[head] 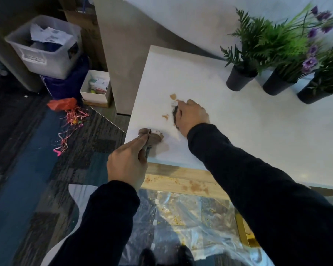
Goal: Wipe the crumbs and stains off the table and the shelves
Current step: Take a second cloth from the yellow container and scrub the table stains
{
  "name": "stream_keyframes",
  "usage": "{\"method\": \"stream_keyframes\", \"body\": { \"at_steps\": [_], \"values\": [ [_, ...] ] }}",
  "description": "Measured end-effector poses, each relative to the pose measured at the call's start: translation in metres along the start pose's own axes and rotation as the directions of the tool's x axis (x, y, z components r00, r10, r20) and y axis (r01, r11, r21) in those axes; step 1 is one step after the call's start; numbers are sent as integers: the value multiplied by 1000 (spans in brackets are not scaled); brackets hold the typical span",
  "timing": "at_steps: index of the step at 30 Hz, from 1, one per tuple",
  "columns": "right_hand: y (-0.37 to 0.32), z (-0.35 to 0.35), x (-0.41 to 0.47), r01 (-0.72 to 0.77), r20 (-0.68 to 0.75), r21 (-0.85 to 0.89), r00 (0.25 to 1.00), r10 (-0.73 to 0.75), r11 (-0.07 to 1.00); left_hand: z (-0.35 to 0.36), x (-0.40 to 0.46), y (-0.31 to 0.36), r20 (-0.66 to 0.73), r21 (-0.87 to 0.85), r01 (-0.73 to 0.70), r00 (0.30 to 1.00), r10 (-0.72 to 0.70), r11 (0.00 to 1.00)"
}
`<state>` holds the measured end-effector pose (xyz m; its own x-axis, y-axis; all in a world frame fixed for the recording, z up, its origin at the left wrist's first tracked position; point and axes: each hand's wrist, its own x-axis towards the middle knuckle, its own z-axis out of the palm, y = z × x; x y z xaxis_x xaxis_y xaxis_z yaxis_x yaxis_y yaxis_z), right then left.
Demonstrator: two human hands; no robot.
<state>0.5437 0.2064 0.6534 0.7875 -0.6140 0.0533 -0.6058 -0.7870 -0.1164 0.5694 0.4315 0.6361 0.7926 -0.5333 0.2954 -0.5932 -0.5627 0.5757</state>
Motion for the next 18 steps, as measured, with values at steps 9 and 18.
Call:
{"method": "stream_keyframes", "body": {
  "at_steps": [9, 18],
  "values": [
    [21, -1, -44, 299, 94, 18, 950, -299, 954, 3, 16, 2, -55, -96, 173, 982, -179, 980],
    [-25, 7, -6, 173, 92, 21, 980, -175, 985, 2, 18, -3, -42, -168, 323, 942, -334, 931]
  ]
}}
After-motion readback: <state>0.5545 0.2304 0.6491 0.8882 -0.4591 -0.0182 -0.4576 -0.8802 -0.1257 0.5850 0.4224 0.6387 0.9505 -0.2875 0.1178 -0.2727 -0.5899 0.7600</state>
